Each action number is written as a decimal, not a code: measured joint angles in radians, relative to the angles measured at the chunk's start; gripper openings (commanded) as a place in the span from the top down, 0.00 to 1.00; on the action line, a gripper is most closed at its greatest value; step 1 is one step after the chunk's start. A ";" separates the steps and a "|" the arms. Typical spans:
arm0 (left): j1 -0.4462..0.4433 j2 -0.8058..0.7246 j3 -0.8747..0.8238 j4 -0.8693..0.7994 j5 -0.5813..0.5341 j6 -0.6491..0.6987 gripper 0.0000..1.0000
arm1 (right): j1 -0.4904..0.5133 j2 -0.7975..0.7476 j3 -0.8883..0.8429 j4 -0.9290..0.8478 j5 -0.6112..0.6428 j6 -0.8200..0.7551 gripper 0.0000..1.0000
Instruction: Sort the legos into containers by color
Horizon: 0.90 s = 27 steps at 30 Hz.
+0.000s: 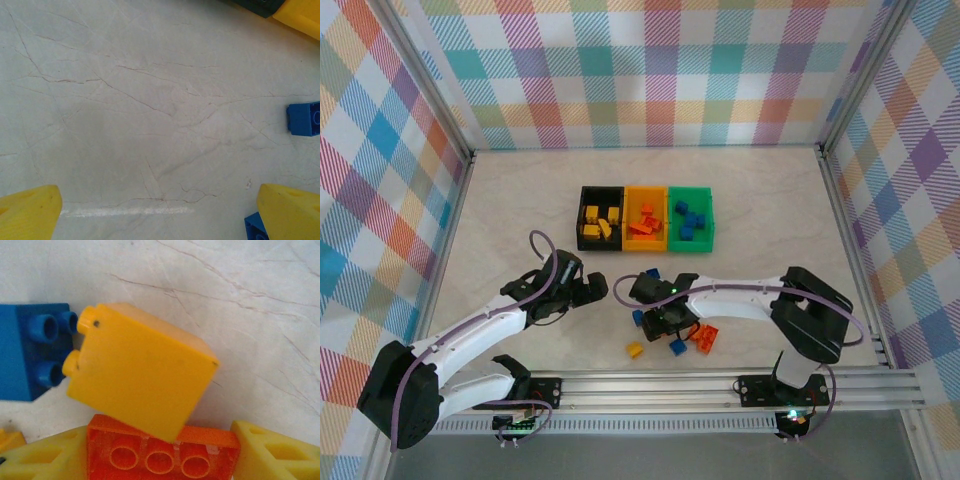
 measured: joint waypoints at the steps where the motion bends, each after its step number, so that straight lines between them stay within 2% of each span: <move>1: 0.000 0.000 0.000 0.000 0.000 0.000 0.00 | -0.009 -0.020 -0.002 -0.006 0.000 -0.001 0.36; 7: 0.001 0.000 0.000 0.000 0.000 0.000 0.00 | -0.111 -0.135 0.029 -0.035 0.007 -0.050 0.36; 11: 0.001 -0.003 0.000 0.000 0.001 0.000 0.00 | -0.234 -0.104 0.164 -0.034 -0.005 -0.118 0.35; 16: 0.001 -0.003 0.000 0.000 0.009 0.000 0.00 | -0.354 0.093 0.450 0.003 -0.024 -0.189 0.34; 22: 0.001 -0.004 0.000 -0.001 0.024 0.000 0.00 | -0.429 0.396 0.805 -0.013 -0.033 -0.228 0.31; 27: 0.001 -0.004 0.003 -0.005 0.038 0.007 0.00 | -0.447 0.561 0.997 -0.069 -0.037 -0.241 0.18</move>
